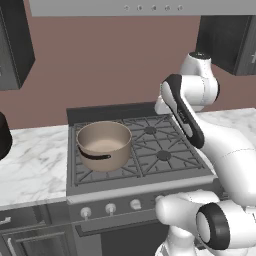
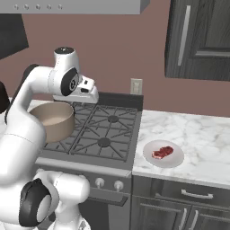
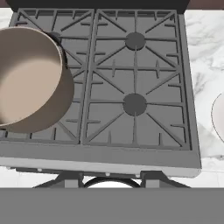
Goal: Retrieve the frozen meat and place it in the pot on a burner. Then turn the burner on.
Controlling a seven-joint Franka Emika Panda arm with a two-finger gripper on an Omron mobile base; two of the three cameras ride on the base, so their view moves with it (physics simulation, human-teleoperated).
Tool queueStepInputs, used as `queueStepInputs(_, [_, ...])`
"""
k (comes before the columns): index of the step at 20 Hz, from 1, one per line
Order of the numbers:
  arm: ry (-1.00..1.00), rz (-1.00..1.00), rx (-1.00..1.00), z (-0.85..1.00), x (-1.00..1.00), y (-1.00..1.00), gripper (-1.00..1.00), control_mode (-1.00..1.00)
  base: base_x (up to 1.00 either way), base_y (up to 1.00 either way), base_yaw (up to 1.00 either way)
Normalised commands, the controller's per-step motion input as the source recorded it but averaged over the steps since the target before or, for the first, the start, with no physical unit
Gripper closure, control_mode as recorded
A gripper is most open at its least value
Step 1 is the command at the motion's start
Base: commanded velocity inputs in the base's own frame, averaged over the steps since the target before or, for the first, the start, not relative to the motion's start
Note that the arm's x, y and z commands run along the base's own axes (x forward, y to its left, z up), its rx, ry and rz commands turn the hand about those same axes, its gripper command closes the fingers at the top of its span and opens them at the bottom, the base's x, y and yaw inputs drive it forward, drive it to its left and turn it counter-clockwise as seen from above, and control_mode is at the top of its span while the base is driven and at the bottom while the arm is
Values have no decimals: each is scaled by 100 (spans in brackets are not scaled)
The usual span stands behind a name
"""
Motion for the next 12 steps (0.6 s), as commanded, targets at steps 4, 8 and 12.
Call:
queueStepInputs(4, [0, -3, 0, 0, -4, -13, -100, -100, 0, 0, 0])
queueStepInputs(8, [0, -14, 0, -4, -5, -18, -100, -100, 0, 0, 0])
queueStepInputs(12, [-1, -15, 0, -8, 0, -1, -100, -100, 0, 0, 0])
